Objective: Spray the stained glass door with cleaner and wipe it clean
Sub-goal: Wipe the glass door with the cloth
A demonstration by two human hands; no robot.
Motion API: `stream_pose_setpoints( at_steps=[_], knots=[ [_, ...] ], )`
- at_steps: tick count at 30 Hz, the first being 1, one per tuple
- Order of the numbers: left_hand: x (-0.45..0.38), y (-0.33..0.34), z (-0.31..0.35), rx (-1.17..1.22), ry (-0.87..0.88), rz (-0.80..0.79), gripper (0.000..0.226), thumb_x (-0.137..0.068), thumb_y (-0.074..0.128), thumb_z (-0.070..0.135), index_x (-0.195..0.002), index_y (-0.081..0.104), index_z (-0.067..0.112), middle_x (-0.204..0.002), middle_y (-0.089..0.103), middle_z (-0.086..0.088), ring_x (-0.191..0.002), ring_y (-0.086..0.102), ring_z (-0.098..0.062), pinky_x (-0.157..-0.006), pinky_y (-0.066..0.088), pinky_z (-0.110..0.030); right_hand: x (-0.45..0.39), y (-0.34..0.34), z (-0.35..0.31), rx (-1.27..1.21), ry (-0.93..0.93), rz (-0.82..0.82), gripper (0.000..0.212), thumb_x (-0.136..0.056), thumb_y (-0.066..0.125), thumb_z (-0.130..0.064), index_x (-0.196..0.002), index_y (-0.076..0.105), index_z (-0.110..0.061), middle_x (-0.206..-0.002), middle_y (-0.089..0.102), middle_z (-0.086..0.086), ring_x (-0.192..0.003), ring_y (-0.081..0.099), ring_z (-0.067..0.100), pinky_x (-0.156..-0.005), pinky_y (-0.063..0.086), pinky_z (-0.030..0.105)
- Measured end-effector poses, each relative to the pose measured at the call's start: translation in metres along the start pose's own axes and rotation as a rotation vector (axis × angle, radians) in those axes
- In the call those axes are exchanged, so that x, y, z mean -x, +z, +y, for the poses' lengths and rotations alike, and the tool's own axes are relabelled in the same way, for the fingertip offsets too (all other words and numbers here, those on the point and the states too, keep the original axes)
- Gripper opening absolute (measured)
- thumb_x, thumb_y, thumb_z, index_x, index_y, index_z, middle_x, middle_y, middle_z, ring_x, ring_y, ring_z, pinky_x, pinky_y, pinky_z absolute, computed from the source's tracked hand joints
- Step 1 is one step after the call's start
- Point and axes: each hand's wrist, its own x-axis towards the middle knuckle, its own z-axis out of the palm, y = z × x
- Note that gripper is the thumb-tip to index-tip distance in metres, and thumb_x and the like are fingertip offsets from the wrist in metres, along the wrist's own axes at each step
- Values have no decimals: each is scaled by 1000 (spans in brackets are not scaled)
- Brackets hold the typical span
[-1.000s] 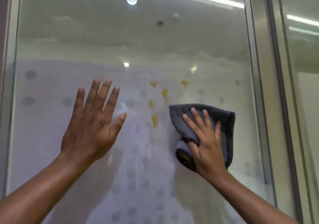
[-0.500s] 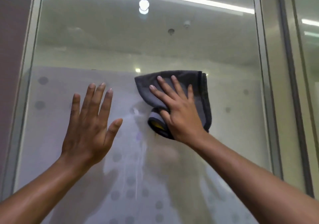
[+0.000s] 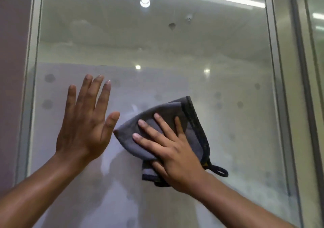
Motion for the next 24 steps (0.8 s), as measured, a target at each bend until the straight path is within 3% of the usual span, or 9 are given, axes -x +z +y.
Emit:
stream_pose_setpoints(
  at_steps=[3,7,9,11,13,17,19,21,24],
  knots=[
    [0,-1,1,6,9,-21,76,-110,12,55,-168,23,7,-177,19,-17,-167,8,-33,-134,1,-56,23,-10,53,7,44,56,62,-99,54,-37,-159,37,-38,-172,21,-13,-163,6,20,-125,8,66],
    [1,0,5,-8,23,-27,77,-111,10,56,-168,21,6,-177,18,-17,-167,8,-33,-134,2,-59,29,-14,71,-230,896,506,64,-93,47,-28,-154,43,-43,-171,23,-20,-162,4,13,-125,-5,67],
    [1,-1,6,-21,27,-25,76,-111,10,55,-168,21,5,-177,17,-18,-167,8,-34,-134,4,-60,12,0,33,-245,1130,626,64,-93,43,-31,-156,42,-40,-172,21,-17,-163,4,18,-124,-6,68],
    [0,-1,5,-16,48,-35,76,-112,11,55,-168,21,5,-177,18,-18,-167,9,-34,-134,5,-60,-2,21,-23,-205,990,561,68,-91,45,-34,-158,38,-39,-173,18,-14,-163,1,21,-125,-9,64],
    [0,-1,5,-15,100,-52,74,-112,12,54,-167,23,5,-176,20,-19,-166,11,-36,-133,7,-61,8,38,-72,-123,565,297,74,-88,51,-36,-160,35,-38,-174,16,-11,-163,-1,25,-125,-9,63],
    [1,-2,3,-12,178,-84,73,-112,14,54,-168,24,8,-177,18,-17,-167,11,-33,-133,8,-60,64,24,-26,32,-16,-23,62,-99,57,-37,-159,40,-33,-172,25,-7,-162,11,27,-126,6,65],
    [1,-2,2,0,167,-84,73,-112,13,54,-167,25,8,-178,19,-16,-167,12,-32,-134,7,-59,95,21,12,2,196,73,65,-95,57,-35,-158,38,-40,-171,25,-13,-162,13,24,-124,8,69],
    [1,-1,3,-4,151,-84,73,-112,13,54,-167,25,8,-178,19,-15,-167,12,-31,-134,6,-59,116,20,27,-121,659,304,71,-87,52,-33,-154,36,-52,-170,21,-22,-162,10,19,-123,5,70],
    [0,-1,5,-12,138,-89,72,-113,13,54,-167,26,8,-177,21,-15,-167,12,-31,-134,7,-59,86,29,0,-255,1194,571,67,-87,39,-39,-154,40,-43,-171,24,-16,-162,9,20,-124,1,69]
  ],
)
